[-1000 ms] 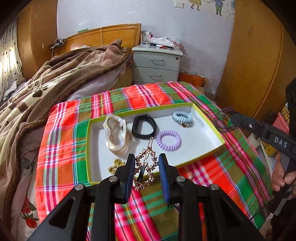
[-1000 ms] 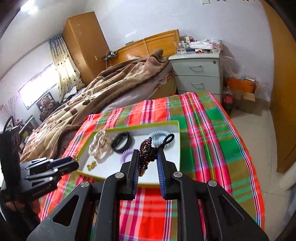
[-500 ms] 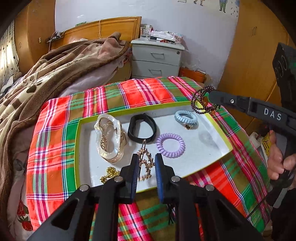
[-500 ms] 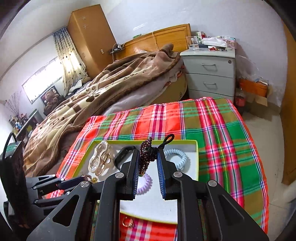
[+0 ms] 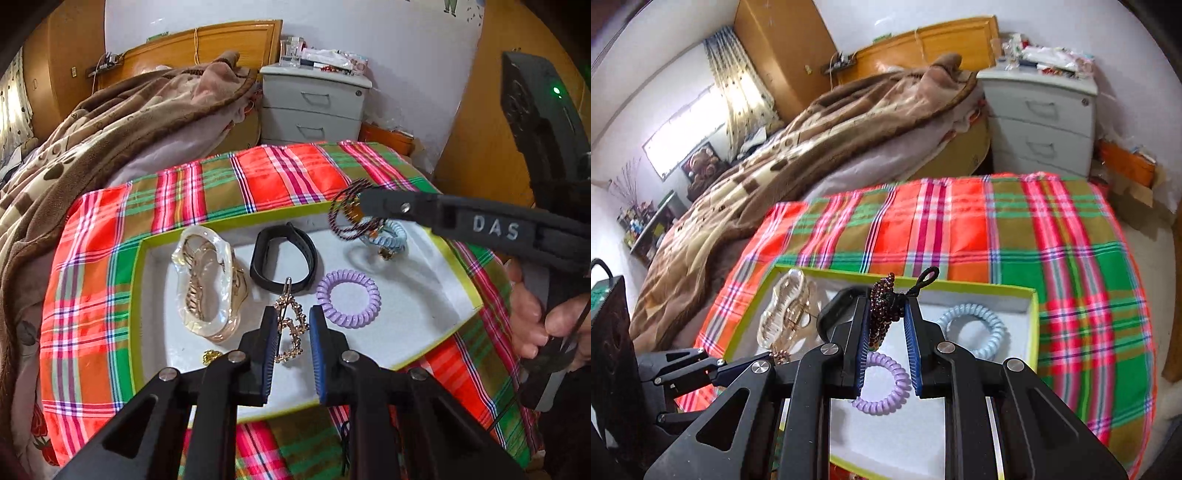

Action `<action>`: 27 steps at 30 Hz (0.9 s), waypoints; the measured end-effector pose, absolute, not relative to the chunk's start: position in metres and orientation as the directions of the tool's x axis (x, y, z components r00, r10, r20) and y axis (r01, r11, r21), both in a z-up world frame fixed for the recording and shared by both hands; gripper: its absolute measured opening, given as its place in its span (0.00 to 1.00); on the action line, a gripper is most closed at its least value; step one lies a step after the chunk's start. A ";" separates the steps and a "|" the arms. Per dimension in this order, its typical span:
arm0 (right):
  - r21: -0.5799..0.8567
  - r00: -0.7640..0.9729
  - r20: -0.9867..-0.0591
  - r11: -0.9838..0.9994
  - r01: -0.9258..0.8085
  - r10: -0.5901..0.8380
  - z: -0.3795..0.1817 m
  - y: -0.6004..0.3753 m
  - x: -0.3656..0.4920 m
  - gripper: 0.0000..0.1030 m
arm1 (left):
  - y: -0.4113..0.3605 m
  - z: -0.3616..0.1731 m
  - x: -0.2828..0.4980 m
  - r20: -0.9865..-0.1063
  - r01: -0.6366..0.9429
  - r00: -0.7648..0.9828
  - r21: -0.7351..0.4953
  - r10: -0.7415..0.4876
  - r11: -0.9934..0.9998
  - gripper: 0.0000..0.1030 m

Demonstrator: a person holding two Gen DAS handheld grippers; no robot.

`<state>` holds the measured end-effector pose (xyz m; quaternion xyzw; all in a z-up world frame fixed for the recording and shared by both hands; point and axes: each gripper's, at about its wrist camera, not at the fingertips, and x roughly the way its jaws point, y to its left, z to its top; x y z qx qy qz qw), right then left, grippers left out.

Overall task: Organize jewelry
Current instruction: 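Carry the earring and beaded bracelet into the box and open both tools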

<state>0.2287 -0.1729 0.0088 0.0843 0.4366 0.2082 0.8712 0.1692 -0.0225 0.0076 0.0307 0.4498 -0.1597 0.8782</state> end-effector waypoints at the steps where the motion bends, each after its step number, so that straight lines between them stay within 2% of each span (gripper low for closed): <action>1: 0.329 0.525 -0.729 0.897 -0.294 0.439 0.006 -0.172 0.229 0.18 | -0.024 0.006 0.171 -0.803 0.309 0.540 -0.089 -0.251 0.947 0.18; 10: 0.333 0.465 -0.761 0.888 -0.317 0.452 -0.008 -0.165 0.241 0.18 | -0.030 -0.007 0.180 -0.817 0.306 0.524 -0.085 -0.242 0.948 0.15; 27: 0.203 0.457 -0.820 0.922 -0.331 0.344 -0.023 -0.159 0.251 0.22 | -0.034 -0.017 0.188 -0.832 0.298 0.501 -0.091 -0.237 0.950 0.15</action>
